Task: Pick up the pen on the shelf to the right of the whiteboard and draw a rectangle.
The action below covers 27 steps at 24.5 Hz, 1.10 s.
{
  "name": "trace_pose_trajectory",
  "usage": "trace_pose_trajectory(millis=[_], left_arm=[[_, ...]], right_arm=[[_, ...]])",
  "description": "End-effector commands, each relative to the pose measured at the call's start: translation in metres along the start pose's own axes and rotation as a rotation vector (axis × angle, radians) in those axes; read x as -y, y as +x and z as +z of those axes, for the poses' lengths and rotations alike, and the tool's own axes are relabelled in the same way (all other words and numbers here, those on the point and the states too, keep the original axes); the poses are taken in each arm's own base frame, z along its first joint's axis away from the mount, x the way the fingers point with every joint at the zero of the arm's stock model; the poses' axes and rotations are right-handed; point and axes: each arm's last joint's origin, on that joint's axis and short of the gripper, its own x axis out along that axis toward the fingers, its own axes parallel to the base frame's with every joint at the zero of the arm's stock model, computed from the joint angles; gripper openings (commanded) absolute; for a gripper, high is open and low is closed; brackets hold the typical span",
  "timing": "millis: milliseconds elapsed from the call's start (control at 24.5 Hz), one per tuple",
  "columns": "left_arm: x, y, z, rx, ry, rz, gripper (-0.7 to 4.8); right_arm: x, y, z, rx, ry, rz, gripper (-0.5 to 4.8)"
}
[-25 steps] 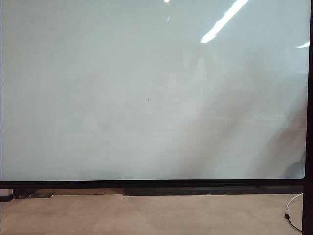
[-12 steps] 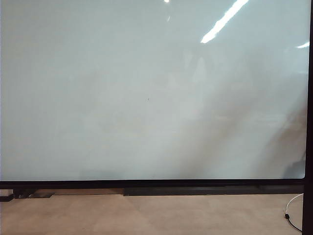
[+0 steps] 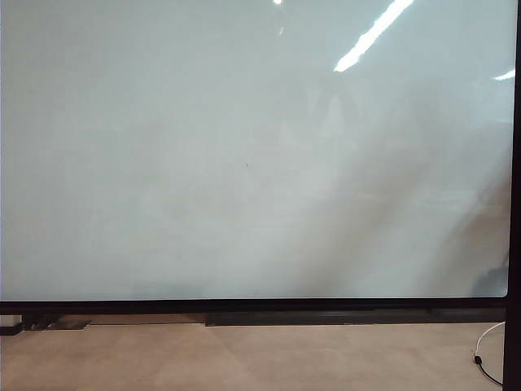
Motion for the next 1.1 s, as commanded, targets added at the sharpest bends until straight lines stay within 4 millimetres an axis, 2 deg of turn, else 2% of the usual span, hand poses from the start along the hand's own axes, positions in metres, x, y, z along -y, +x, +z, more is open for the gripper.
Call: trace_pose_trajectory(millis=[41, 245, 326, 449, 489, 734, 897, 1101], left_arm=[[0.0, 0.0, 0.002, 0.009, 0.001, -0.001, -0.05], [0.0, 0.0, 0.002, 0.01, 0.001, -0.001, -0.05], [0.0, 0.0, 0.002, 0.01, 0.001, -0.001, -0.05], [0.0, 0.0, 0.002, 0.01, 0.001, -0.001, -0.05], [0.0, 0.0, 0.002, 0.009, 0.001, -0.001, -0.05], [0.0, 0.0, 0.002, 0.01, 0.001, -0.001, -0.05], [0.0, 0.0, 0.002, 0.01, 0.001, -0.001, -0.05], [0.0, 0.0, 0.002, 0.01, 0.001, -0.001, -0.05]], right_arm=[[0.001, 0.0, 0.003, 0.015, -0.015, -0.009, 0.95], [0.001, 0.0, 0.003, 0.015, -0.018, -0.01, 0.86], [0.001, 0.0, 0.003, 0.015, -0.018, -0.01, 0.49], [0.001, 0.0, 0.003, 0.016, -0.018, -0.01, 0.24], [0.001, 0.0, 0.003, 0.016, -0.018, -0.011, -0.07], [0.007, -0.004, 0.007, 0.029, -0.024, -0.053, -0.07], [0.012, -0.012, 0.017, 0.049, -0.043, -0.086, -0.07], [0.024, -0.031, 0.045, 0.036, -0.086, -0.244, -0.07]])
